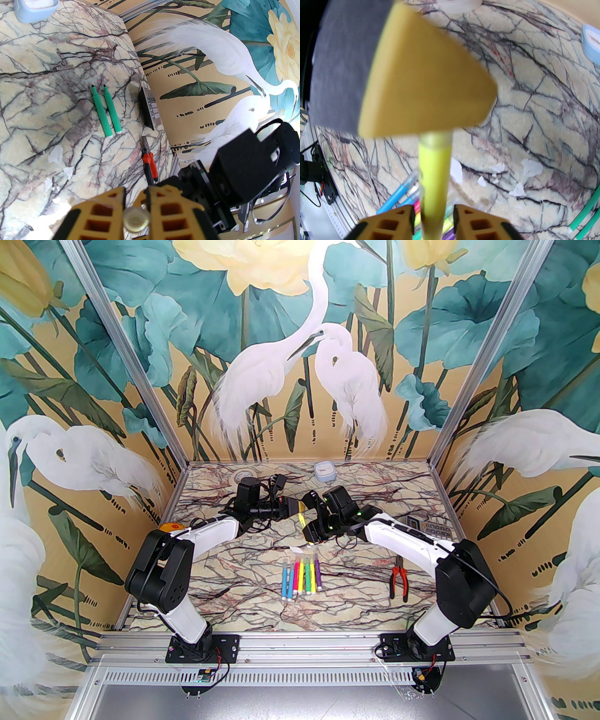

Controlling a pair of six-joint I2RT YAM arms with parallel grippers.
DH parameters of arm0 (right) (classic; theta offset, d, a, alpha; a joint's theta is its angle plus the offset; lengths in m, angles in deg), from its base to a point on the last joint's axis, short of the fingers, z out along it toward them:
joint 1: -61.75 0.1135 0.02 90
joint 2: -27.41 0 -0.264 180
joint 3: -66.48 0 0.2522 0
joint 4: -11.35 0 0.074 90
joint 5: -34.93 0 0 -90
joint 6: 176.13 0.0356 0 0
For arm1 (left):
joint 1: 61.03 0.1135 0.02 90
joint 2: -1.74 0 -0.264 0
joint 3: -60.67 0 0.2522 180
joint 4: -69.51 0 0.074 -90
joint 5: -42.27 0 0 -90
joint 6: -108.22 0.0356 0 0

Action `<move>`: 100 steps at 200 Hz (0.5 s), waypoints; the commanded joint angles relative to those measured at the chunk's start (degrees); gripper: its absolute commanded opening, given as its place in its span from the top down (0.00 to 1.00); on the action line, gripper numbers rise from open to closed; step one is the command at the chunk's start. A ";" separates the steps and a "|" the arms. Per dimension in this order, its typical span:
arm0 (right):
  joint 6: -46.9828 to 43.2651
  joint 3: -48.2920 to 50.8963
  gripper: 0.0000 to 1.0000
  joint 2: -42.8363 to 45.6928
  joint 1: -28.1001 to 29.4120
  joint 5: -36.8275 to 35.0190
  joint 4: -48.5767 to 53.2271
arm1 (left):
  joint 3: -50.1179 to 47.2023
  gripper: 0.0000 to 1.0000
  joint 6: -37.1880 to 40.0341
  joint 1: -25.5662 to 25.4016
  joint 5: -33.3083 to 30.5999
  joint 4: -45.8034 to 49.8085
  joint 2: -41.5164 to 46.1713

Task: Open the pen caps

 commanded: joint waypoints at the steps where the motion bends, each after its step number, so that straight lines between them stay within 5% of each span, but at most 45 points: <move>1: 1.20 1.05 0.62 0.11 0.36 -0.78 -4.41 | 1.34 0.96 -2.75 -0.26 3.13 -3.01 -0.79; 33: 2.20 0.65 0.64 -1.33 0.37 0.05 -6.80 | 1.34 0.98 -5.01 -0.21 4.32 -5.54 -0.69; 100: 0.98 1.21 0.96 -1.19 0.37 1.51 -5.39 | 1.12 1.00 -5.28 -0.25 2.14 -5.06 -0.73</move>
